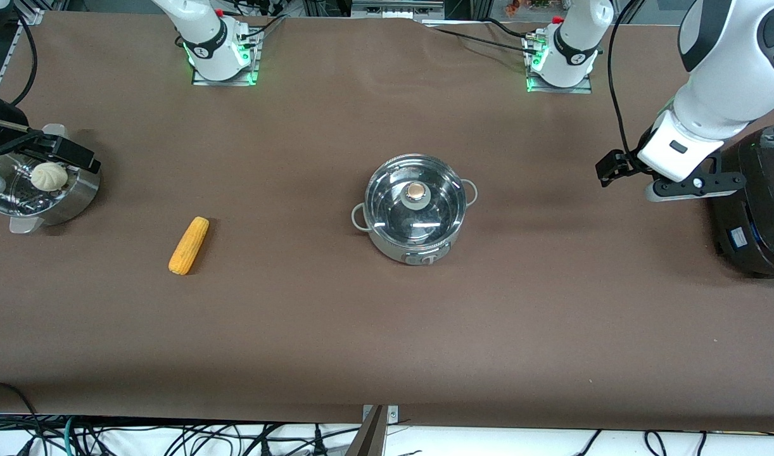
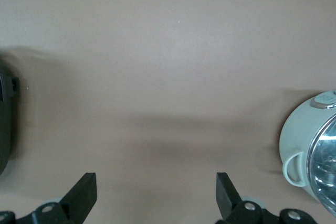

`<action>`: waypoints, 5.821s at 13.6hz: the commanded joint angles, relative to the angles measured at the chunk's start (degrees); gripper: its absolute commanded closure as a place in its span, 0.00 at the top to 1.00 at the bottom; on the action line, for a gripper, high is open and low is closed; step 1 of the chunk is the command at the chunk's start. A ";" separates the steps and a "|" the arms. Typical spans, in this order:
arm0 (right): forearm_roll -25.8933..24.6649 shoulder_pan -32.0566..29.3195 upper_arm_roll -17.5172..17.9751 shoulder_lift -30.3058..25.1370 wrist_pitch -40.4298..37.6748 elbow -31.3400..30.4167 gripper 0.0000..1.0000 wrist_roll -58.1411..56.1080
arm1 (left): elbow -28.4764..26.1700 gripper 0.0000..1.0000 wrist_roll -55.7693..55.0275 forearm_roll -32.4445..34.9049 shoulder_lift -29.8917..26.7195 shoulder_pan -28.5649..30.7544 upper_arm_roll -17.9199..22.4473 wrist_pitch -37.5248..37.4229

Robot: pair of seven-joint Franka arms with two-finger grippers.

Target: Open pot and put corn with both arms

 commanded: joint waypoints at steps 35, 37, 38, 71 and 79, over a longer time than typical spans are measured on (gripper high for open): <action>0.41 -0.94 0.29 12.41 2.52 1.72 1.00 0.09 | 12.25 1.00 -13.53 -9.05 14.71 -18.55 -2.09 2.51; 0.68 -1.29 0.28 17.94 12.26 0.76 1.00 -1.04 | 15.06 1.00 -20.77 -8.44 20.07 -23.83 -1.92 5.67; 0.68 -1.12 0.28 20.32 15.78 0.32 1.00 -2.00 | 15.25 1.00 -21.58 -6.87 21.92 -25.60 -1.92 7.69; -8.60 25.83 20.85 27.16 30.74 10.57 0.00 33.37 | -6.49 0.06 35.19 0.88 19.22 7.78 -2.09 16.15; -15.58 35.18 17.52 43.10 36.11 20.09 0.00 34.81 | -9.91 1.00 34.23 0.45 10.63 7.70 -2.35 15.14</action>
